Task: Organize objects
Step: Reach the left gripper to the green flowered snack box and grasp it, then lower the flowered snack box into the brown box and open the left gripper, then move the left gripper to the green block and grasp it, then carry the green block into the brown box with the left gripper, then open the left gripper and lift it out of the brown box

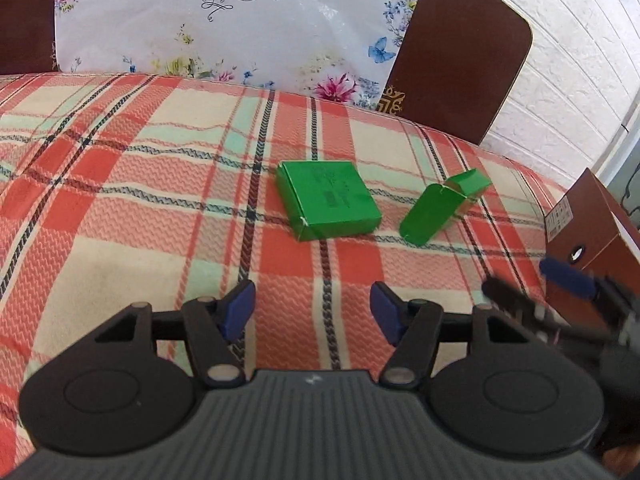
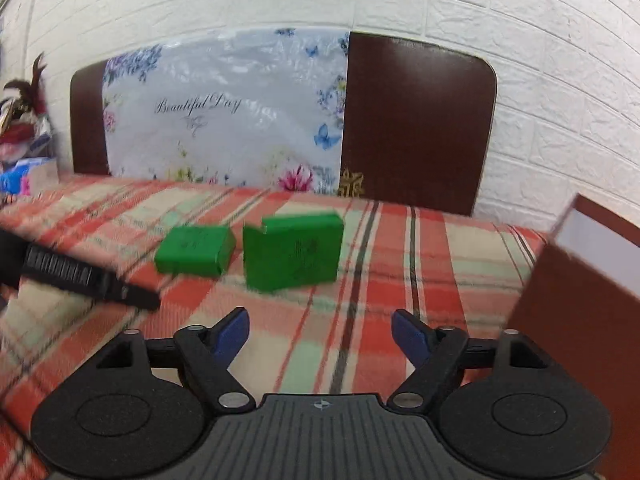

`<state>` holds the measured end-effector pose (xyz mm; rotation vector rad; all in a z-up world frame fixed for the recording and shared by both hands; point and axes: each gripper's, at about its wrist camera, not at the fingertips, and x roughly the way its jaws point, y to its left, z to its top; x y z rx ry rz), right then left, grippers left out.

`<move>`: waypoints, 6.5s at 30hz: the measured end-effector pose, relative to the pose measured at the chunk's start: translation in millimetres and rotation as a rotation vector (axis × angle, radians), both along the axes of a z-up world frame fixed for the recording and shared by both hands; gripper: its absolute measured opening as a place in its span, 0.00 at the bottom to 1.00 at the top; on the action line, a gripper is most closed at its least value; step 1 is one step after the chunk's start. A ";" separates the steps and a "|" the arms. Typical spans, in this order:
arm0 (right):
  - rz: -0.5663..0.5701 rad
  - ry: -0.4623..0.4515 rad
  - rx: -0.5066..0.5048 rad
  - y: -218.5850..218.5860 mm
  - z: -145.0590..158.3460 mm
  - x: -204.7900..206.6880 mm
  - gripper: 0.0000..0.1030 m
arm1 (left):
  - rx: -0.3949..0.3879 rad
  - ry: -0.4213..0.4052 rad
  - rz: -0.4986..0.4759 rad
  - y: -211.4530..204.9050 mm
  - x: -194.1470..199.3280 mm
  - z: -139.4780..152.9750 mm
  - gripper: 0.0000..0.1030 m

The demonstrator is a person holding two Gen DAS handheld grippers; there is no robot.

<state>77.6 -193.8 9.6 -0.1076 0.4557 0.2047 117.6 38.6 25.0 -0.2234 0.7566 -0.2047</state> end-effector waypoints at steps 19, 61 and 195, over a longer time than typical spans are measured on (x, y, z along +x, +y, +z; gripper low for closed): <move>0.036 0.052 0.025 1.4 4.0 21.7 0.60 | -0.055 0.017 -0.007 2.1 1.9 2.4 0.65; -0.387 -0.207 0.016 -129.0 55.1 -17.1 0.58 | -0.044 -0.167 -0.574 -273.1 35.0 94.5 0.33; -0.572 -0.227 0.135 -187.0 32.2 -41.4 0.79 | 0.165 -0.129 -0.617 -340.4 33.5 74.9 0.49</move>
